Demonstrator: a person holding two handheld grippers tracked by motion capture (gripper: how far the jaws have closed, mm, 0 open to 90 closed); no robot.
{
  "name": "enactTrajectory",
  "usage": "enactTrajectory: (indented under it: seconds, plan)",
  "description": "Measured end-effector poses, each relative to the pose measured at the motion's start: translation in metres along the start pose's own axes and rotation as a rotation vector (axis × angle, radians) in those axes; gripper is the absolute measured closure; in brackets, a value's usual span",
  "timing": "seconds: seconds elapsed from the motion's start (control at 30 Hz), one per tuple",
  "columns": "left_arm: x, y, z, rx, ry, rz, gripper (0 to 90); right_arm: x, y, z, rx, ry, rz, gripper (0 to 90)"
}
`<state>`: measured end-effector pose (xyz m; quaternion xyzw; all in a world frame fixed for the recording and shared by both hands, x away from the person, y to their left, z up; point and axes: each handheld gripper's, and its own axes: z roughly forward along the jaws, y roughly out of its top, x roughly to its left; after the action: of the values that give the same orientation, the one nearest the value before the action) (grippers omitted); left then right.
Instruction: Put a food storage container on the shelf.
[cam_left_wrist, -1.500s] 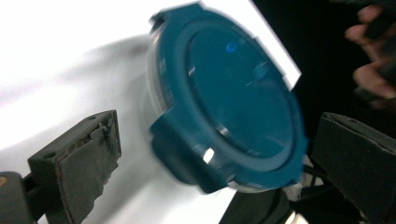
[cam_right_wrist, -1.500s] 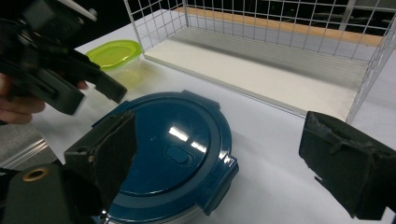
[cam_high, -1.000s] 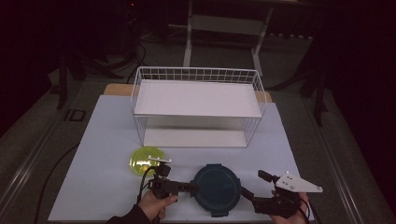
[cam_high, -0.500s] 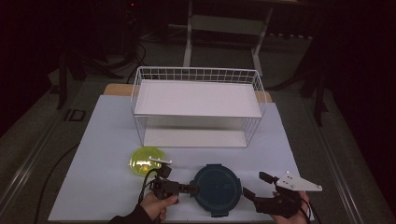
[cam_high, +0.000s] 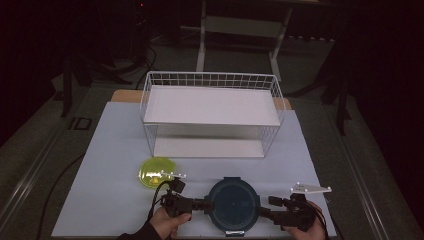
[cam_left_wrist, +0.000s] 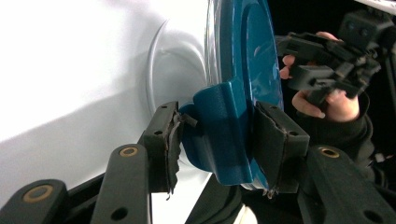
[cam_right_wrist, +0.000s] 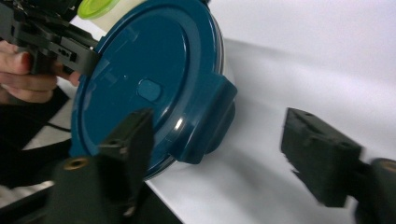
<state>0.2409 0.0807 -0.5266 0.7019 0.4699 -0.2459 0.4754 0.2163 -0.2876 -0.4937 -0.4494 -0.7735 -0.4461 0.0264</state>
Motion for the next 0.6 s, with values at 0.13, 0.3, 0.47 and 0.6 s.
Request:
enactTrajectory:
  seconds: [0.13, 0.3, 0.47, 0.6]
  plan:
    - [-0.0029, -0.0016, -0.0014, 0.006, -0.004, 0.049, 53.7, -0.0025, -0.0006, -0.0003, 0.003, 0.041, 0.059, 32.3]
    - [-0.0043, -0.004, -0.0031, 0.012, -0.007, 0.09, 54.1, -0.001, -0.0011, 0.0012, 0.018, 0.091, 0.099, 41.8]
    - [-0.0054, -0.0055, -0.0033, 0.007, -0.008, 0.105, 54.2, -0.0026, -0.0018, 0.005, 0.038, 0.126, 0.123, 47.9]
    - [-0.0056, -0.0059, -0.0036, 0.009, -0.009, 0.112, 54.3, -0.0031, 0.0008, 0.0069, 0.054, 0.159, 0.136, 52.3]
